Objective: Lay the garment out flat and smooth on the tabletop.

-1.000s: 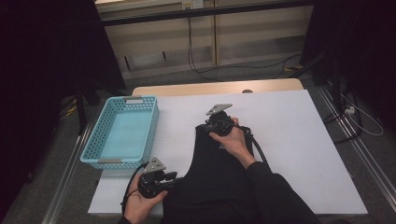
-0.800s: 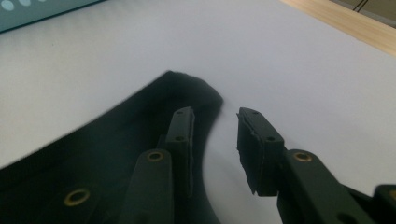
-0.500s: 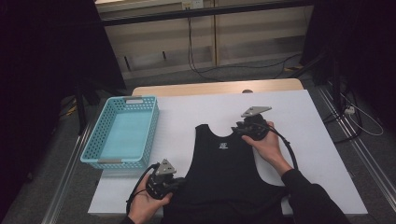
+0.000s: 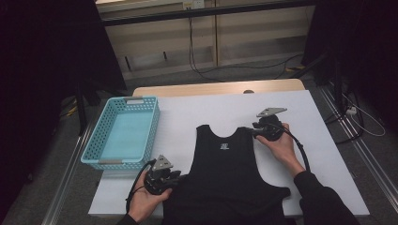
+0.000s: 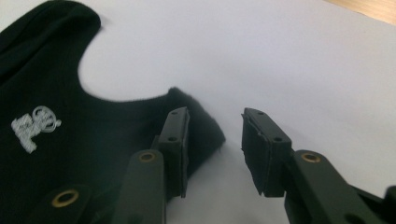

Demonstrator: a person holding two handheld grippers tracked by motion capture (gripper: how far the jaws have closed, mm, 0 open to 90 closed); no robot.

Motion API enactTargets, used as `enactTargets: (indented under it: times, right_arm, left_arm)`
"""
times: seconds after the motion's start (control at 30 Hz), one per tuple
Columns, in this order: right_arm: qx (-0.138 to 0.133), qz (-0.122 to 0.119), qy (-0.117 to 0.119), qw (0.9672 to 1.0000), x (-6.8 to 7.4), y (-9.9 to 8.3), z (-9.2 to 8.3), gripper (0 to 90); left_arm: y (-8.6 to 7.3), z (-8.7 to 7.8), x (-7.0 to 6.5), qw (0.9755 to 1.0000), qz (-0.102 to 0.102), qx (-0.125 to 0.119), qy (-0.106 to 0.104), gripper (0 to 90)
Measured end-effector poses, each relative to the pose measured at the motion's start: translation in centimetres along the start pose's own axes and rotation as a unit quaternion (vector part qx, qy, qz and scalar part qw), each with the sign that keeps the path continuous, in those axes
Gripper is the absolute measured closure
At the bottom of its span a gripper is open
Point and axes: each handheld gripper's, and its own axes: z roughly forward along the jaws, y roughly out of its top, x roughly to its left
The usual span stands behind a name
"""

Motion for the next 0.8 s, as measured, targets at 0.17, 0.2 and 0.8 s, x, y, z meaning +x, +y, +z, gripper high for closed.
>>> enactTargets:
  times: [0.17, 0.2, 0.8]
  right_arm:
    - [0.013, -0.004, 0.003, 0.9999, 0.1, 0.6, 1.6, 62.4]
    - [0.017, -0.007, 0.007, 0.9998, 0.1, 0.6, 2.0, 62.5]
    - [0.009, -0.002, -0.024, 0.9997, -0.5, 2.2, 4.2, 88.1]
  left_arm:
    - [-0.1, 0.0, 0.0, 1.0000, -0.001, -0.004, -0.003, 59.4]
    - [-0.1, 0.0, 0.0, 1.0000, 0.001, -0.004, -0.002, 58.4]
    - [0.1, -0.2, -0.2, 0.9997, 0.010, -0.023, -0.002, 56.3]
